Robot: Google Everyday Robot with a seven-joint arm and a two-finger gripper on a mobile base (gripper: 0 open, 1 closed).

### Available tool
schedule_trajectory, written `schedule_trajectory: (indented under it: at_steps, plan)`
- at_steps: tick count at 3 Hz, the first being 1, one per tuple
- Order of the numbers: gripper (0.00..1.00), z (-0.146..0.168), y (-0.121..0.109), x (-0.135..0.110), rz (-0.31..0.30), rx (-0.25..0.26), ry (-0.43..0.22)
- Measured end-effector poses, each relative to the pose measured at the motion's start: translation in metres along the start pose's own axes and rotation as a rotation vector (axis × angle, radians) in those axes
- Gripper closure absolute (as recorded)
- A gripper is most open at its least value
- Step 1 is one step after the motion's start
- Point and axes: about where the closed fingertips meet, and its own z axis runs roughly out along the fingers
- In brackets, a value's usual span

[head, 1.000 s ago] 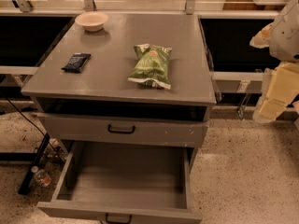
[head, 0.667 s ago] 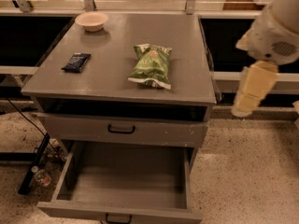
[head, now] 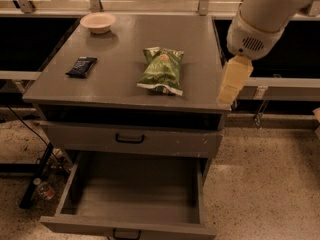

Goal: Place green jalapeno chip bag into middle drawer

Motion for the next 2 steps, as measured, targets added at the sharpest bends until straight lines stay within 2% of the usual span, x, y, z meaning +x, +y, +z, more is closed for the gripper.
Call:
schedule_trajectory:
  at_steps: [1, 2]
  plan:
    - [0.00, -0.023, -0.009, -0.018, -0.058, 0.030, -0.034]
    - [0.00, -0.050, -0.008, -0.060, -0.170, 0.079, -0.054]
